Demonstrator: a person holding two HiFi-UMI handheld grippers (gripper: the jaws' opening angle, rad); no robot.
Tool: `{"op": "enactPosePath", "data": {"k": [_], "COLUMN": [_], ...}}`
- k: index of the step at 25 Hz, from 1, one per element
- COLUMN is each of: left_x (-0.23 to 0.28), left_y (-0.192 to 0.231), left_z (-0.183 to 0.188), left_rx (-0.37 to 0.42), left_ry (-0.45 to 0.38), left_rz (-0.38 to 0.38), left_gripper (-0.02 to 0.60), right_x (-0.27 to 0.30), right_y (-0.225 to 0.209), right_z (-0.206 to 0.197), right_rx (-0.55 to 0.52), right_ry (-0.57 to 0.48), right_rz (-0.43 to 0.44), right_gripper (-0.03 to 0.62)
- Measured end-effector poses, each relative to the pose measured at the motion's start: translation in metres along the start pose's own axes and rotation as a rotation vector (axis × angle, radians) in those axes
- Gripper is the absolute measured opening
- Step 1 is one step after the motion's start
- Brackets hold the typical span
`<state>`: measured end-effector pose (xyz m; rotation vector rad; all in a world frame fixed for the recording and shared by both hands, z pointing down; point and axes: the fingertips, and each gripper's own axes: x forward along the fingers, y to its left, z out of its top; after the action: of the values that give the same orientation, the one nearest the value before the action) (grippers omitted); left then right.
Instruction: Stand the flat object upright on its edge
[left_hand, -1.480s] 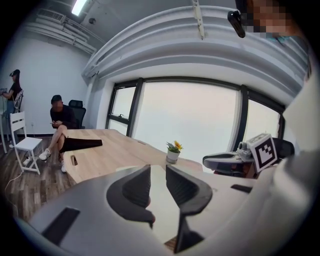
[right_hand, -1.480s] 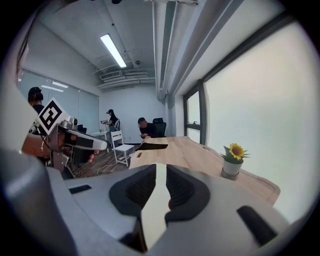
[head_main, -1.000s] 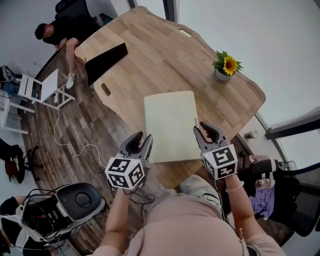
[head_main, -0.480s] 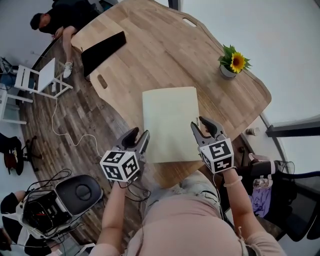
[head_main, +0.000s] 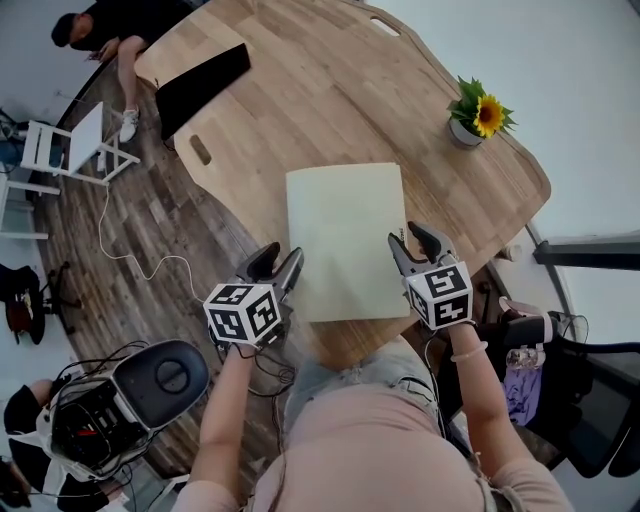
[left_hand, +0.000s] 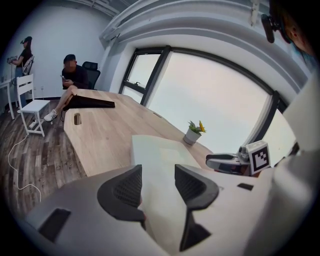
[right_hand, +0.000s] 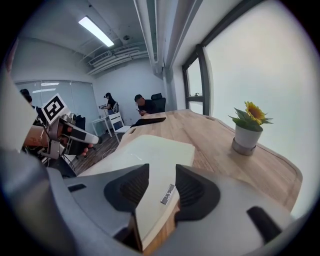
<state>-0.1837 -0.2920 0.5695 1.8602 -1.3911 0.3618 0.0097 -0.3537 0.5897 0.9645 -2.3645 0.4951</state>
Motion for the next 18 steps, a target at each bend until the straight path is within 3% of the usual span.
{"op": "enactPosePath", "data": {"k": [6, 18], "left_x": [0.017, 0.048], "left_y": [0.019, 0.031], "left_z": [-0.005, -0.021], "left_rx": [-0.057, -0.129], "left_ry": [0.067, 0.192], "left_rz": [-0.026, -0.11], "left_gripper": [0.201, 0.239], "right_x": [0.016, 0.032], "right_y": [-0.007, -0.017], "right_z": [-0.008, -0.029], "right_rx": [0.045, 0.234], "right_ry": [0.048, 0.115], "right_rz": [-0.024, -0.008], "right_gripper": [0.166, 0.221]}}
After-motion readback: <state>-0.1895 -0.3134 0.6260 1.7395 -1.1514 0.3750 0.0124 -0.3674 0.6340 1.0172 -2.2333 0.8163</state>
